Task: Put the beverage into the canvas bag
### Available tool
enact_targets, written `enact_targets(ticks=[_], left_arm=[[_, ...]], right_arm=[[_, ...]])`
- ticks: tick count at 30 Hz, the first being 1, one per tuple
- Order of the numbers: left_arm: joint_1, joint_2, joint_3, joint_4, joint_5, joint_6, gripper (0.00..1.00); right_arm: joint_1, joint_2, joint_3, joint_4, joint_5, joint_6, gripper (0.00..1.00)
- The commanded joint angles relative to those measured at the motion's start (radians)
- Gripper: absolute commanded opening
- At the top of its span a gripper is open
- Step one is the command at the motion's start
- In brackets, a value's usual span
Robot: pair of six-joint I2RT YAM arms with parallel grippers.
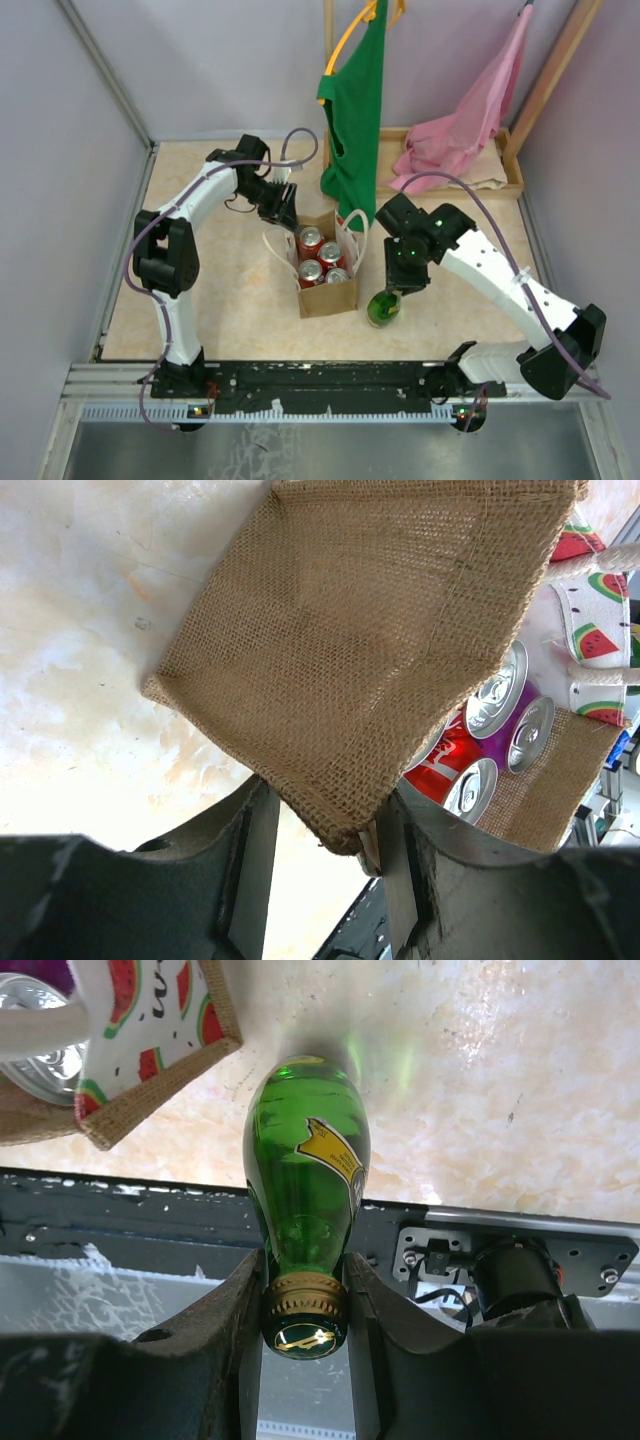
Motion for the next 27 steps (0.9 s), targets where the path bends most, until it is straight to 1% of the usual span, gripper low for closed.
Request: enact_targets(ticks=[1, 13, 15, 16, 20, 27], left_arm=[[-0.014, -0.021, -0.018, 0.036, 0.010, -0.004, 0.48], [-0.015, -0.029, -0.023, 0.036, 0.009, -0.002, 0.48], [-0.016, -0.029, -0.022, 0.036, 0.010, -0.002, 0.48], [-0.017, -0.029, -0.025, 0.037, 0.009, 0.000, 0.48], [-0.017, -0.024, -0.028, 0.041, 0.011, 0.000, 0.48], [-0.016, -0.020, -0.023, 0.043, 0.010, -0.002, 0.48]], right_arm=[[-0.018, -0.074, 0.090, 0.039, -0.044, 0.009, 0.00], [-0.040, -0.079, 0.203, 0.024, -0.097, 0.010, 0.00], [-0.042, -0.073, 0.237, 0.022, -0.113, 0.012, 0.00], [-0.043, -0.060, 0.295, 0.012, -0.128, 0.012, 0.00], [-0.044, -0.033, 0.380, -0.014, -0.142, 0.004, 0.00], [-0.050, -0.007, 0.448, -0.009, -0.189, -0.006, 0.00]])
